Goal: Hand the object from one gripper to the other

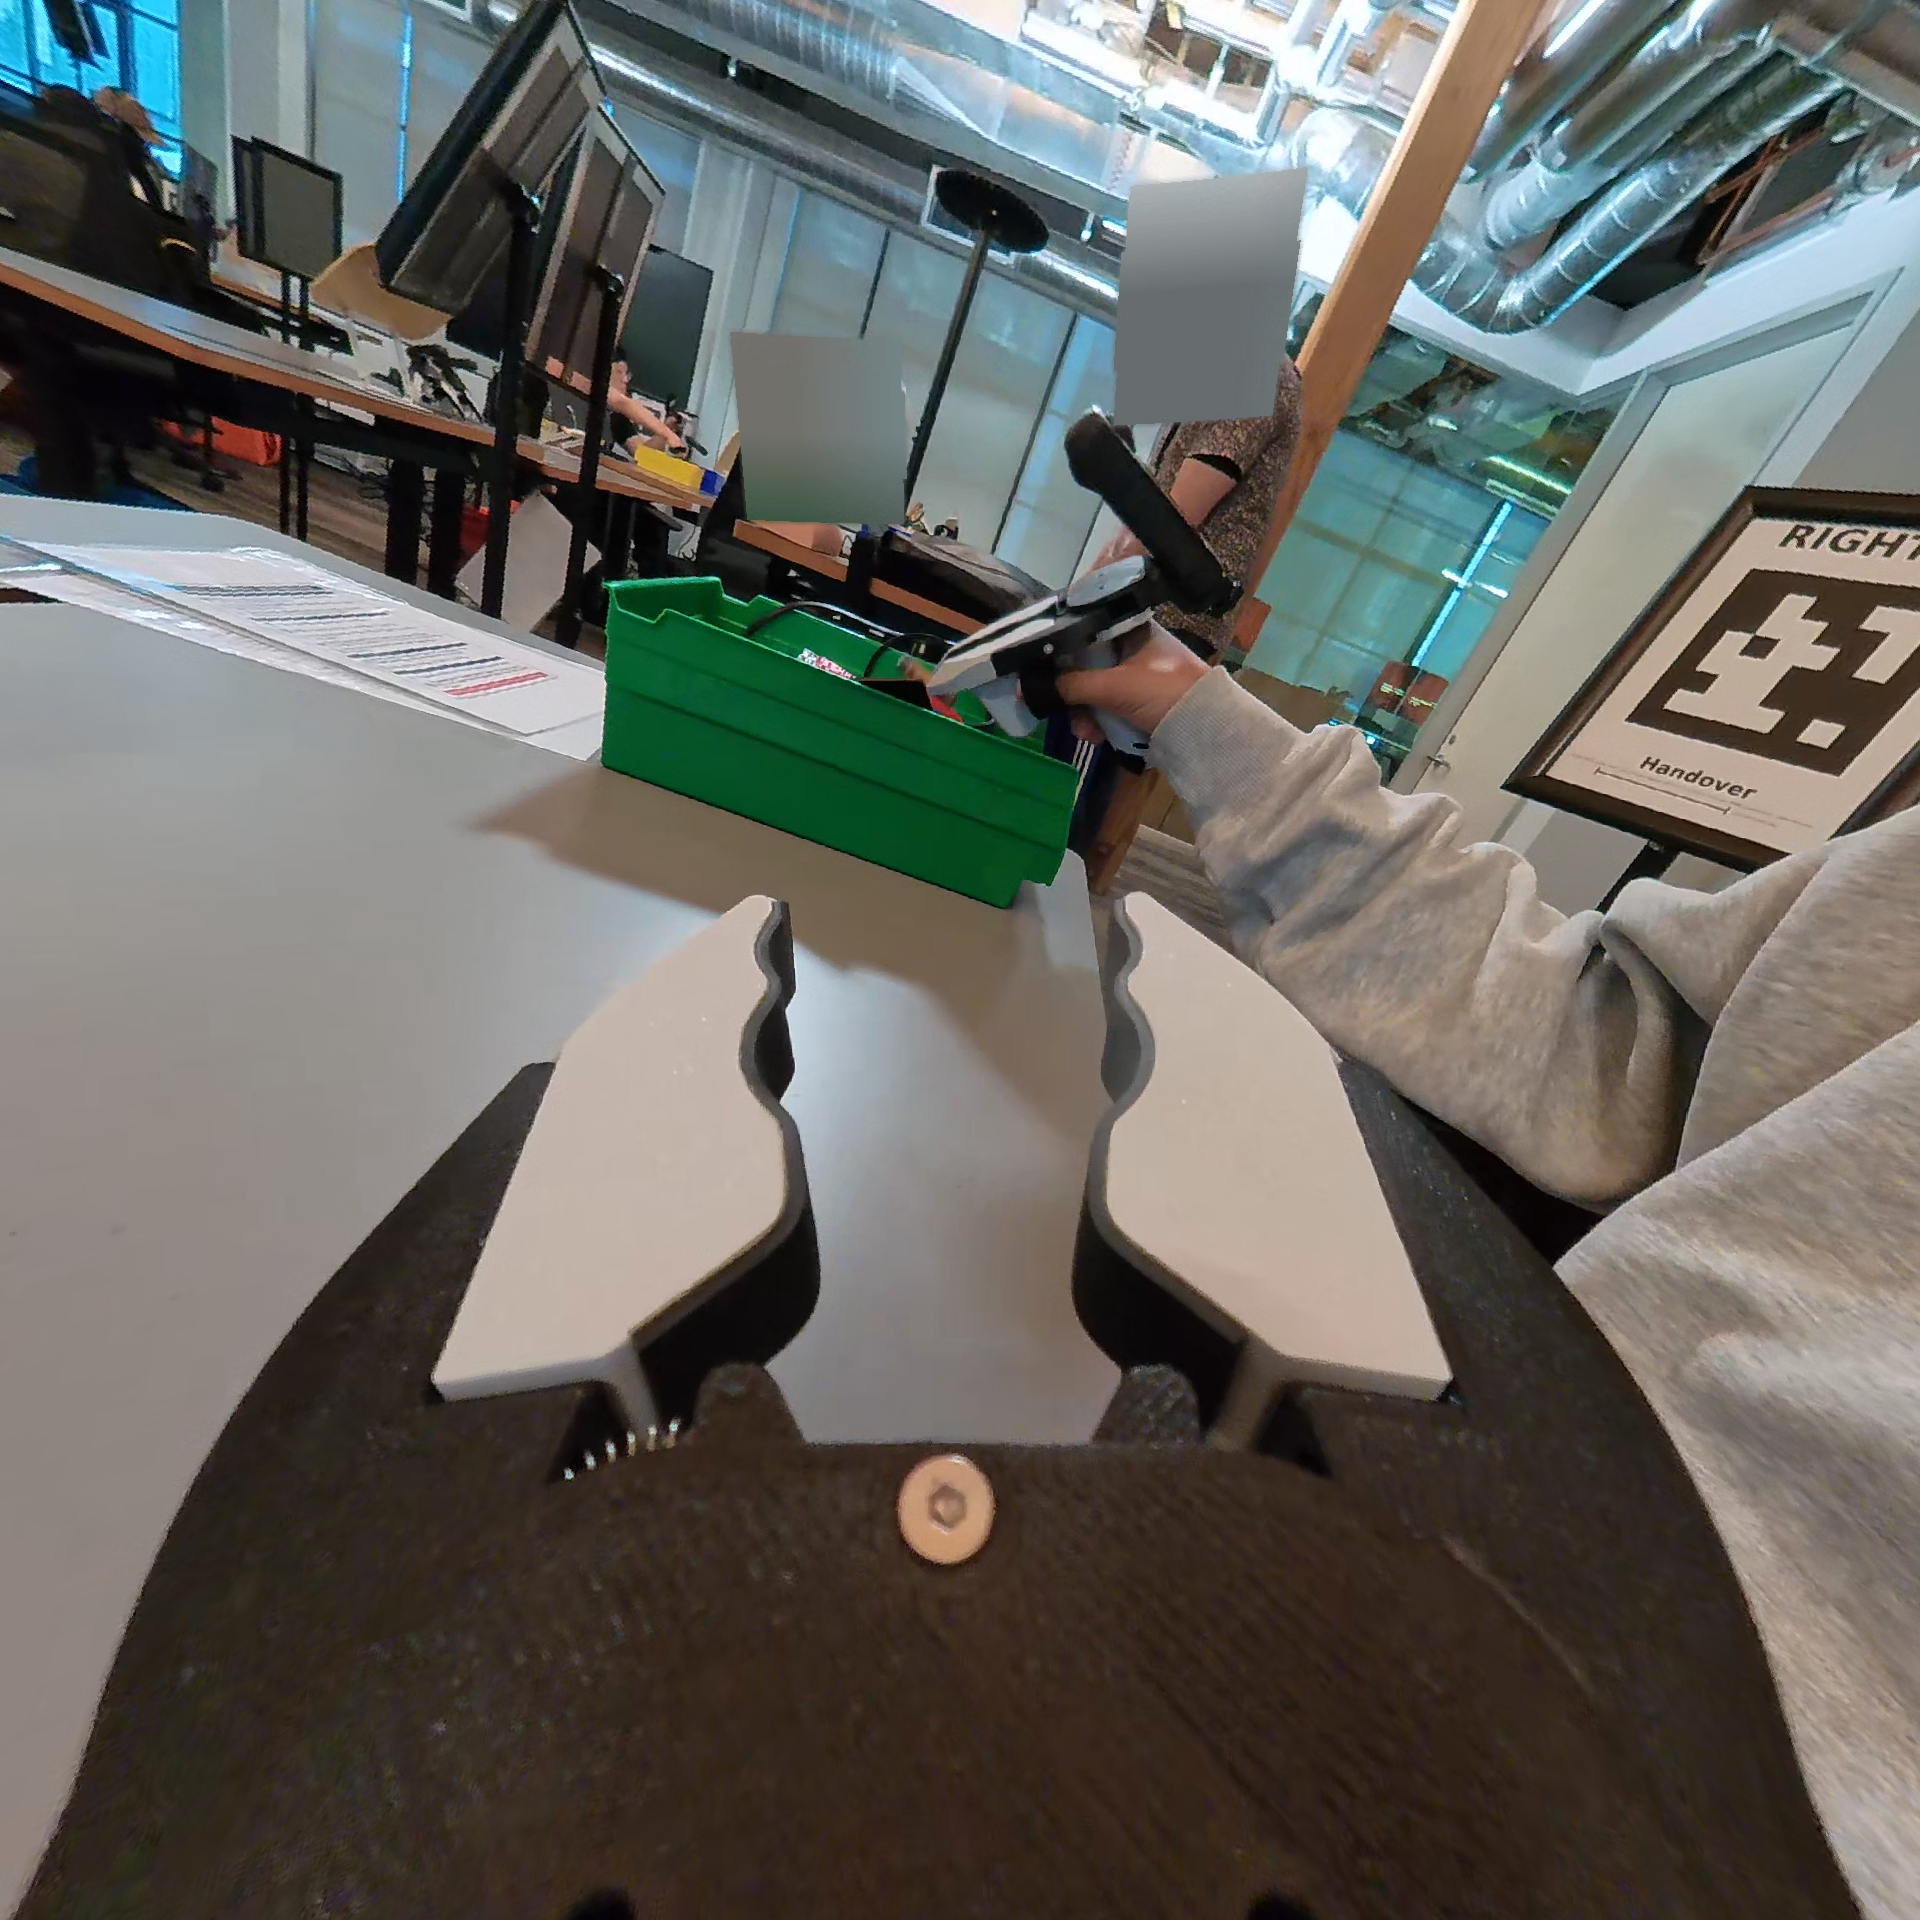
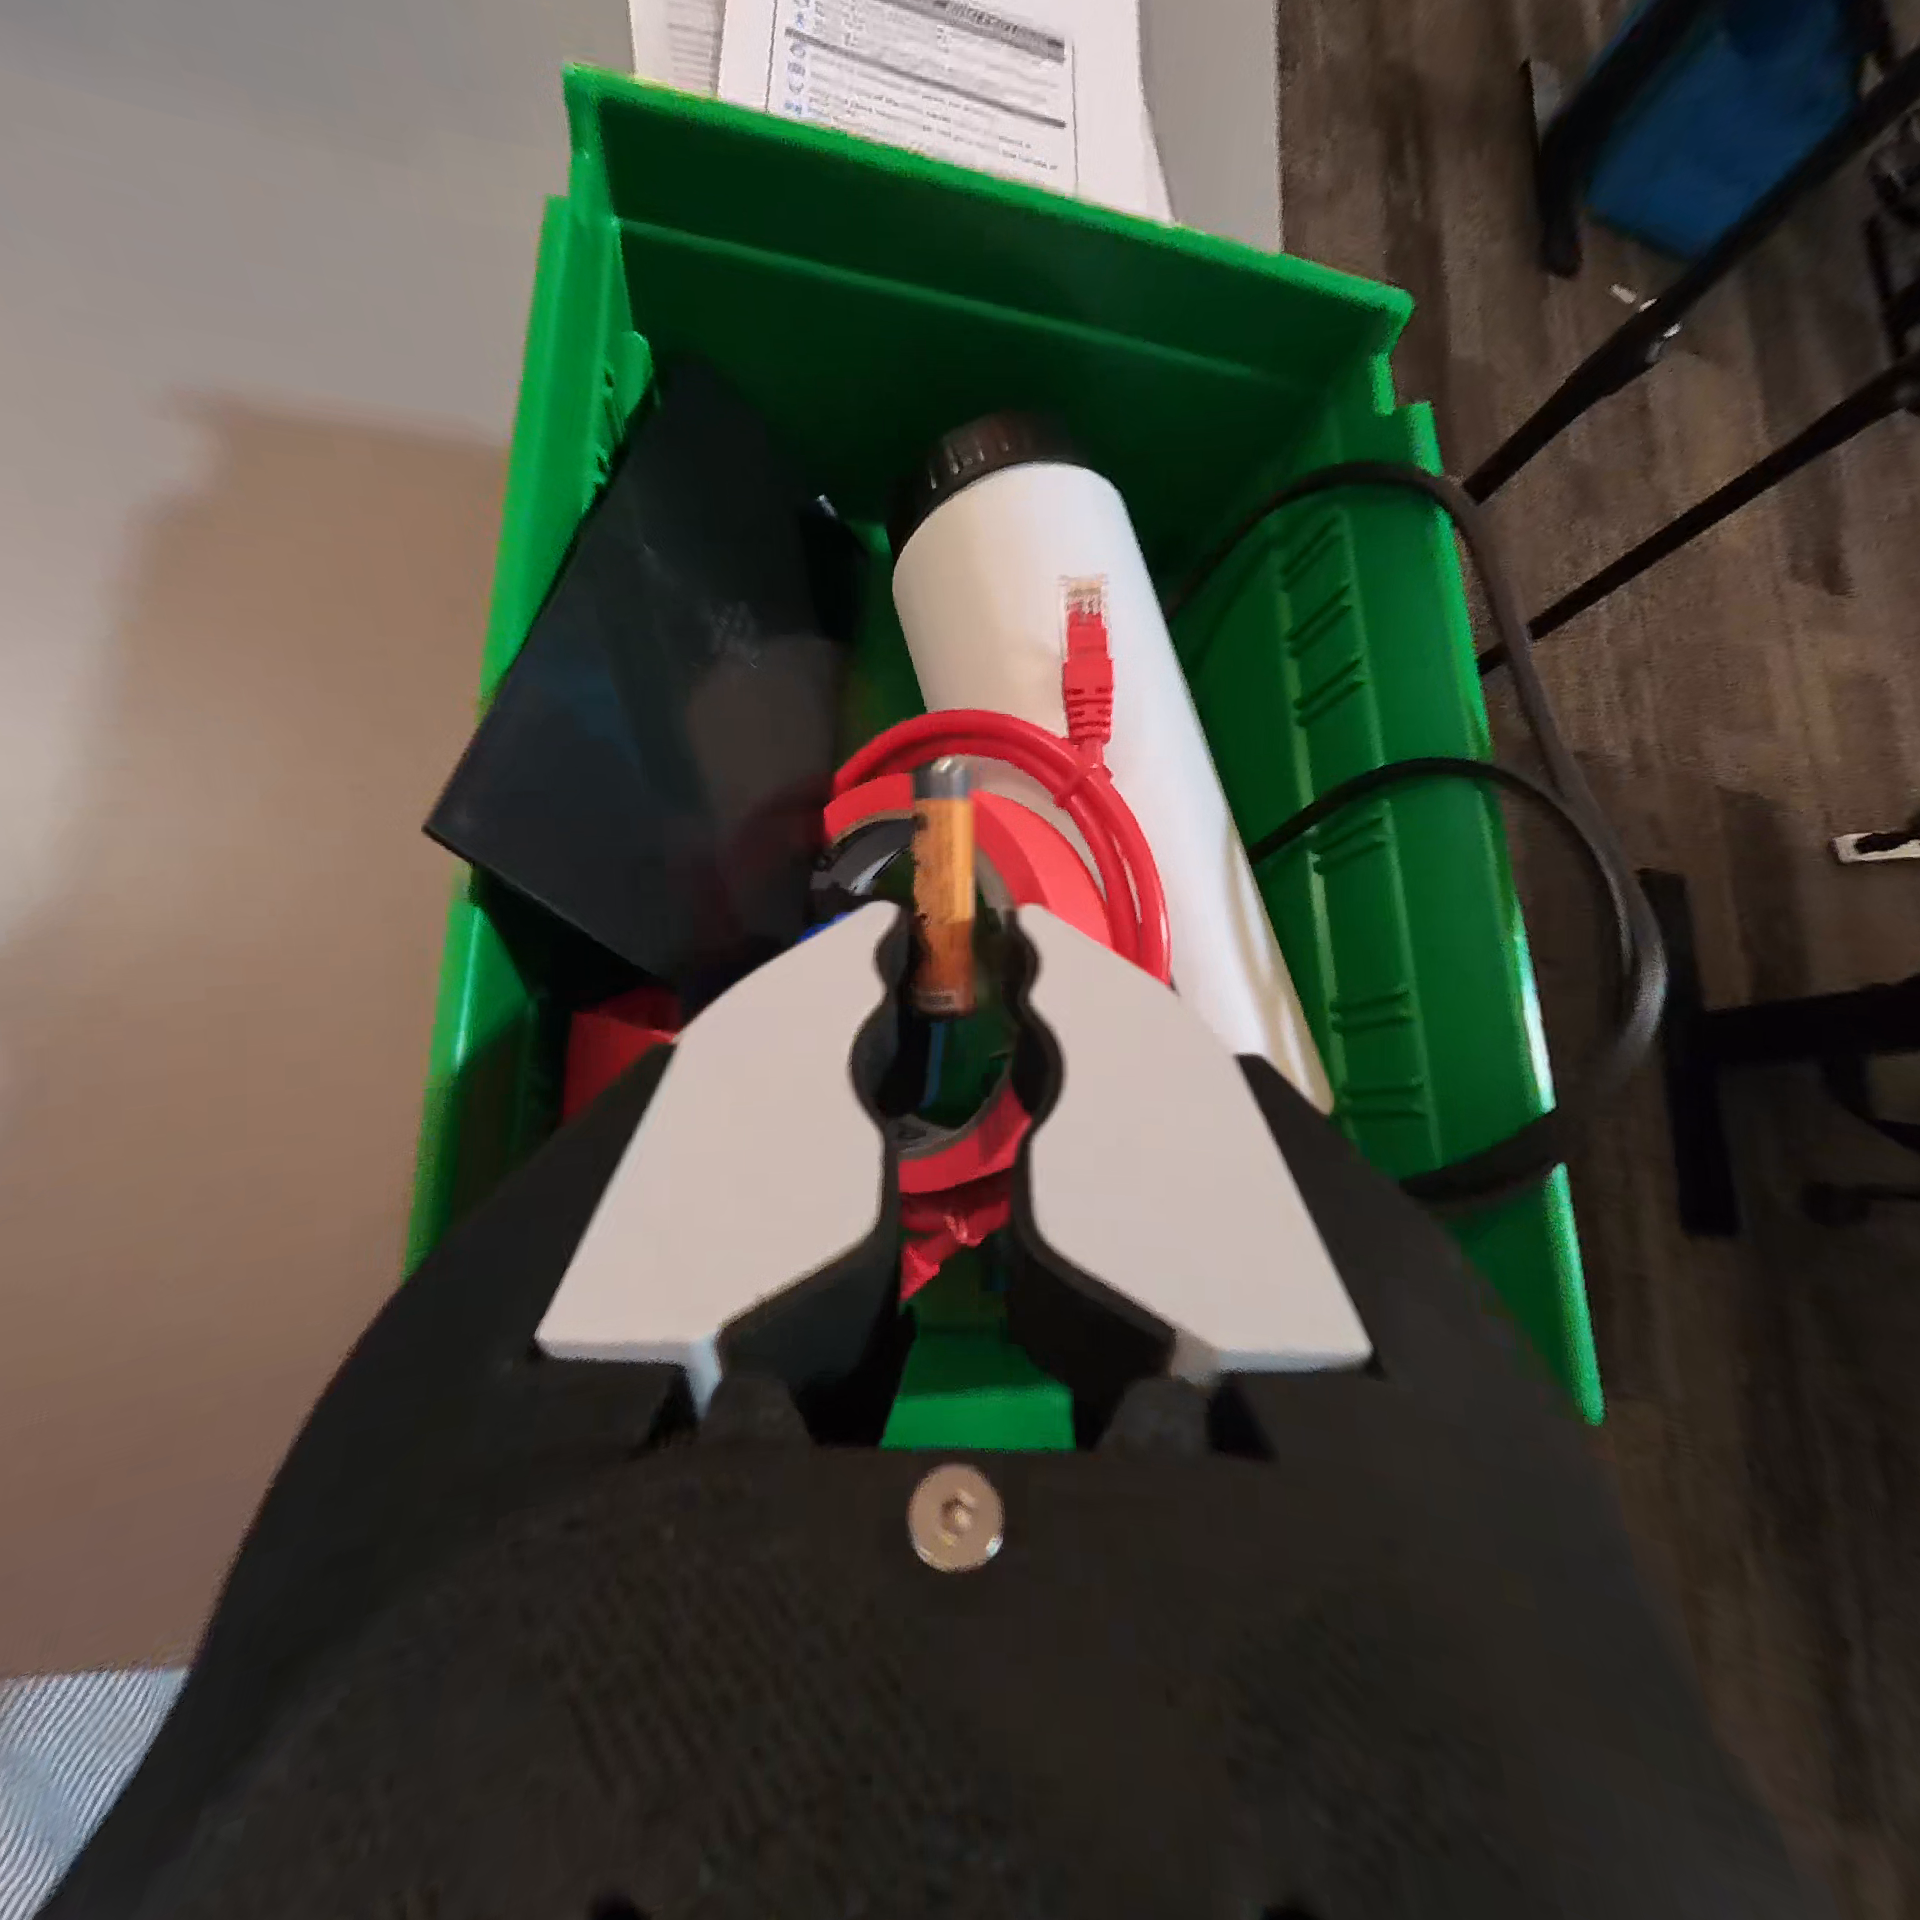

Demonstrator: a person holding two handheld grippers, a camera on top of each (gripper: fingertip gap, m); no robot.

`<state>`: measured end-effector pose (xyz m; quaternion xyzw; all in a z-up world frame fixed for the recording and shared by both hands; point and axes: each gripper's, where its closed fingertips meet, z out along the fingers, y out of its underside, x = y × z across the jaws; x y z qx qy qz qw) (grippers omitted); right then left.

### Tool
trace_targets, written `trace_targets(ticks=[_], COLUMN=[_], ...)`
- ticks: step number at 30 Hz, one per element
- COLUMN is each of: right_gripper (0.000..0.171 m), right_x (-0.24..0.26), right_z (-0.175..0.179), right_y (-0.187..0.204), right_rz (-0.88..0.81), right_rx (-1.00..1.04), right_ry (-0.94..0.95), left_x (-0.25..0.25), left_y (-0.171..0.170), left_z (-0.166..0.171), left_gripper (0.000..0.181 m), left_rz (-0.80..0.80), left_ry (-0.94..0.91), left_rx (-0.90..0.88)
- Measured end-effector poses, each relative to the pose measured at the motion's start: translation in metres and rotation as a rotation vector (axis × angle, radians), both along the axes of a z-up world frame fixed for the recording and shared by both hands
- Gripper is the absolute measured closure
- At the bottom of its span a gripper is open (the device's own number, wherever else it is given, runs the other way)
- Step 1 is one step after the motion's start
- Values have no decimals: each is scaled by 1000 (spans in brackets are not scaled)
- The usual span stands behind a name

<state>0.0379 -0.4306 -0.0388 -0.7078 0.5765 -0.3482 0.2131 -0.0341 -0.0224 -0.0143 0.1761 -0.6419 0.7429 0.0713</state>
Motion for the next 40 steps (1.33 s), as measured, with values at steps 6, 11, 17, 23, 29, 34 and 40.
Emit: trace_targets(ticks=[6,11,17,23,29,34,40], right_gripper=[140,149,150,145,129,131,136], right_x=[3,5,-4,-21,-37,-36,-40], right_z=[31,89,108,24,-14,-8,-8], right_y=[2,78,239,360,414,440,470], right_rz=[-10,212,623,852,1019,1093,1156], right_rx=[-33,108,384,409,345,396,524], right_ry=[-124,-318,-427,-373,-341,-359,-303], left_x=[1,2,4,27,42,59,63], left_y=[1,0,0,16,56,131,253], left_z=[0,-1,-3,-6,10,23,40], left_gripper=[125,126,128,150,181,181,165], left_rz=[4,6,19,136,283,565,822], left_ry=[4,11,16,76,85,153,304], left_rx=[-2,1,12,23,13,74,182])
